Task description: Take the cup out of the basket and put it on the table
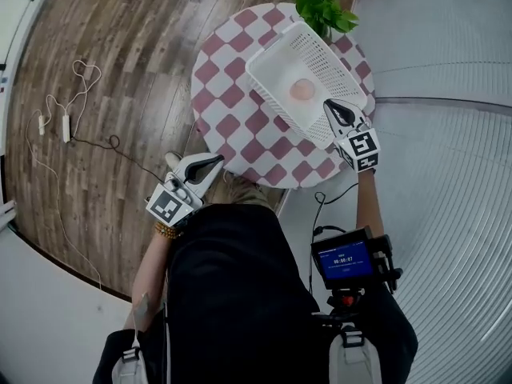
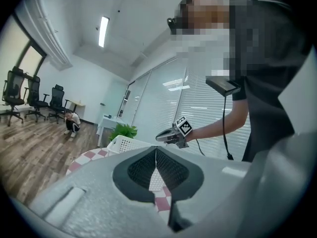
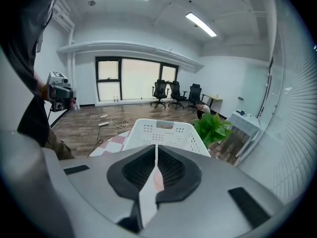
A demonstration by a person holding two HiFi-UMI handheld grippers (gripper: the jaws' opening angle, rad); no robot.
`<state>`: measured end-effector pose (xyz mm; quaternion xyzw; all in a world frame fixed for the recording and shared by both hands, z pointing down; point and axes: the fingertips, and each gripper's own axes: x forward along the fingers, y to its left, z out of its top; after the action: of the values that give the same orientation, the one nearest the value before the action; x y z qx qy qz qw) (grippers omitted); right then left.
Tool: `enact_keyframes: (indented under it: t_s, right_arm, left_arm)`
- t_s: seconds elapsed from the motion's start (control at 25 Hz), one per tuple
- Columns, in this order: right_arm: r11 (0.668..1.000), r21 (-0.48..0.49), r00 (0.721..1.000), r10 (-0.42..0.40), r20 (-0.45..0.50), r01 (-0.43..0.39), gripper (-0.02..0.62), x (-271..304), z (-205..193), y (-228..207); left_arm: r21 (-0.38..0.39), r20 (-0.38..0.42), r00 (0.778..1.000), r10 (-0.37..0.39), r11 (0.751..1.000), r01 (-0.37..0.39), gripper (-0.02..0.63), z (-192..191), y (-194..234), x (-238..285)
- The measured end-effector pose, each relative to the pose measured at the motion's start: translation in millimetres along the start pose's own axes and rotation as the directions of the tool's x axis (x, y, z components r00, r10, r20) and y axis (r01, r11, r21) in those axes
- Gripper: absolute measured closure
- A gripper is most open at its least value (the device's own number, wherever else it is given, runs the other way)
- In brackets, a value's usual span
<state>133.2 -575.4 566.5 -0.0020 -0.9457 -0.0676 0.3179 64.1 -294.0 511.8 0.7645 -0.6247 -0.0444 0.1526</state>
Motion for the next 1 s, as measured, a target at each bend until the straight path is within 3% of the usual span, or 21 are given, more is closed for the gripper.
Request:
enact_keyframes:
  t_s: [0.16,0.36,0.72,1.0]
  right_arm:
    - [0.994,-0.058,0.989,0.081,-0.121,-0.089,0.583,29,-18,-11]
    - [0.981,-0.092,0.948,0.137,-0.286,-0.170,0.538,69,-47,-23]
    - [0.948,-0.136,0.833,0.178,-0.524,-0.288,0.499,113,-105,-33]
    - [0.937,-0.129,0.760,0.178,-0.626,-0.325,0.495,136,-133,-46]
  left_arm:
    - [-0.026,0.006,0.997,0.073,0.997,-0.073,0.601,-12,1,-6]
    - [-0.034,0.000,0.991,0.137,0.990,-0.137,0.601,-17,6,-16]
    - [-0.041,0.002,0.974,0.226,0.973,-0.226,0.601,-19,7,-35]
    - [-0.055,-0.016,0.964,0.265,0.962,-0.266,0.601,-28,5,-42]
